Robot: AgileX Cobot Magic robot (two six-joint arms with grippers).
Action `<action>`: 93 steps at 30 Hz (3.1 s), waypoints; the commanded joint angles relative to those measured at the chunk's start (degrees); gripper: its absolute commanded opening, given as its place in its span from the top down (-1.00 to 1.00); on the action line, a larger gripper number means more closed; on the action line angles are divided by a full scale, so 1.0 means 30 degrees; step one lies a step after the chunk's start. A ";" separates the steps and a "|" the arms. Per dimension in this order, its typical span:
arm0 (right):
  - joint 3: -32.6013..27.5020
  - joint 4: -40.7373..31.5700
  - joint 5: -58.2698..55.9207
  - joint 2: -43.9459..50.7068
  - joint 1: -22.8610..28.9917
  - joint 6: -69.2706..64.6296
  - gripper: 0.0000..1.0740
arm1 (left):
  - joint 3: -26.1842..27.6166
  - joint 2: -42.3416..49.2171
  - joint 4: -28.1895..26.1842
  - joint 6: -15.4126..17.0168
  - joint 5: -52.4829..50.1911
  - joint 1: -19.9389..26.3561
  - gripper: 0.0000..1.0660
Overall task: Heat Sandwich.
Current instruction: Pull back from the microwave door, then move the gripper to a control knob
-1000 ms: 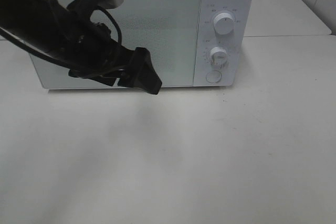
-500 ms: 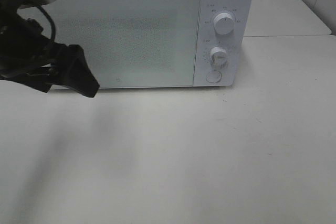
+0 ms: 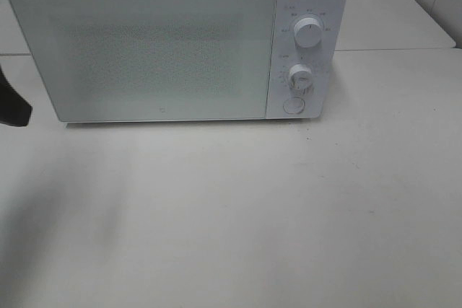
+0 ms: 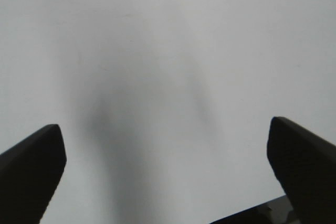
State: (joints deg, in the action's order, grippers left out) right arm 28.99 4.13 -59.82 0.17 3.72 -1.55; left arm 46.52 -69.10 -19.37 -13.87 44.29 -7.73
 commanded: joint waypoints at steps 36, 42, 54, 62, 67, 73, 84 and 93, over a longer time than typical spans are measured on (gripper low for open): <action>-0.0019 -0.0019 0.0172 0.0535 -0.0134 0.0095 -0.42 | -0.5863 1.4152 0.5615 0.4966 0.5138 0.0210 -0.95; -0.0019 -0.0019 0.0172 0.0535 -0.0134 0.0095 -0.42 | -0.5997 1.4228 0.4908 0.3170 0.4908 0.0210 -0.95; -0.0019 -0.0019 0.0172 0.0535 -0.0134 0.0095 -0.42 | -0.5997 1.5260 0.4889 0.2960 0.4889 0.0325 -0.95; -0.0019 -0.0019 0.0172 0.0535 -0.0134 0.0095 -0.42 | -0.5997 2.1219 0.4927 0.2960 0.4870 0.2235 -0.95; -0.0019 -0.0019 0.0172 0.0535 -0.0134 0.0095 -0.42 | -0.5997 2.3740 0.4947 0.2960 0.4870 0.2464 -0.95; -0.0019 -0.0019 0.0172 0.0516 -0.0134 0.0095 -0.42 | -0.5997 2.3625 0.4851 0.2960 0.4870 0.2464 -0.95; -0.0019 -0.0019 0.0172 0.0516 -0.0134 0.0095 -0.42 | -0.5997 2.3606 0.4870 0.2960 0.4851 0.2464 -0.95; -0.0019 -0.0019 0.0172 0.0516 -0.0134 0.0095 -0.42 | -0.5997 2.3606 0.4870 0.2960 0.4851 0.2464 -0.95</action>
State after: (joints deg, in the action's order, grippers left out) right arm 28.99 4.13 -59.82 0.17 3.72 -1.55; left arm 28.71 0.23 -4.30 -4.93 59.70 -0.46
